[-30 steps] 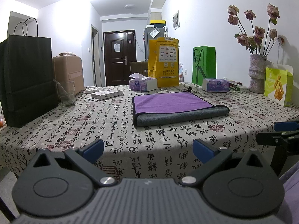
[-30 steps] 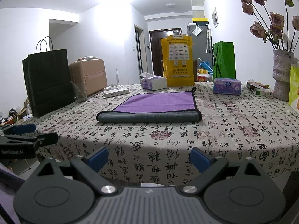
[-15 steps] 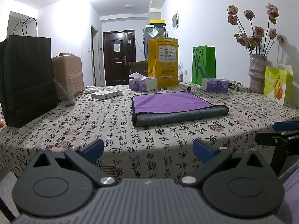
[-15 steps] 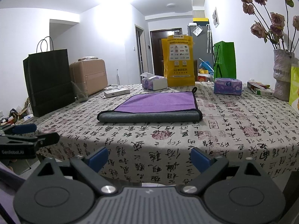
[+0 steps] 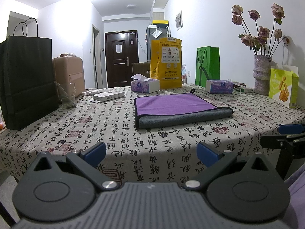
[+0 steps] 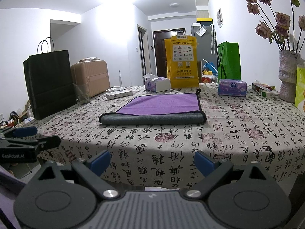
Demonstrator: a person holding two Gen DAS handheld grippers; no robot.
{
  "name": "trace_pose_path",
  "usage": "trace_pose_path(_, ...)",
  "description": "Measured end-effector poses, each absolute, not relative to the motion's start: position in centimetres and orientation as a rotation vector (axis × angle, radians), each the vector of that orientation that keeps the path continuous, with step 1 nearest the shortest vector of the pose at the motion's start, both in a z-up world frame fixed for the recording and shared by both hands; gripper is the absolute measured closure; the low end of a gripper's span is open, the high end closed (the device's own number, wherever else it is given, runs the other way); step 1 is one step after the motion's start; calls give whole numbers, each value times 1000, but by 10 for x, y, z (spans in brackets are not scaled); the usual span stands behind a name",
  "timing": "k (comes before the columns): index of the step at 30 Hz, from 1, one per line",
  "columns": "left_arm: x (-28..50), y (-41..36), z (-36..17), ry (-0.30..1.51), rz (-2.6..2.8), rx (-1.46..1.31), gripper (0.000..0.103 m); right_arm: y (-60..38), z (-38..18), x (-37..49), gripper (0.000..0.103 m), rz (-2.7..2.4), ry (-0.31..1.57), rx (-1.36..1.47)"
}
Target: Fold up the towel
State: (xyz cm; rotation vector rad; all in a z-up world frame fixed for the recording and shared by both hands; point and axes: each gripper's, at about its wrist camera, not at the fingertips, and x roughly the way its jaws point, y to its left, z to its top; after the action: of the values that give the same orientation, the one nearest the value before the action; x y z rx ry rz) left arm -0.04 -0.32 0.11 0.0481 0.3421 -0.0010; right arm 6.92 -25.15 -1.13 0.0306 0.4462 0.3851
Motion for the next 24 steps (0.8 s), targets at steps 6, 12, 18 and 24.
trace_pose_path(6, 0, -3, 1, 342, -1, 49, 0, -252, -11, 69, 8, 385, 446, 31)
trace_pose_path(12, 3, -3, -1, 356, 6, 51, 0, -251, -16, 74, 8, 363, 442, 36)
trace_pose_path(18, 14, -3, -2, 362, 7, 49, 0, -251, -16, 82, 7, 347, 429, 34)
trace_pose_path(24, 29, -2, -2, 375, 18, 35, 0, -254, -15, 96, 7, 318, 425, 50)
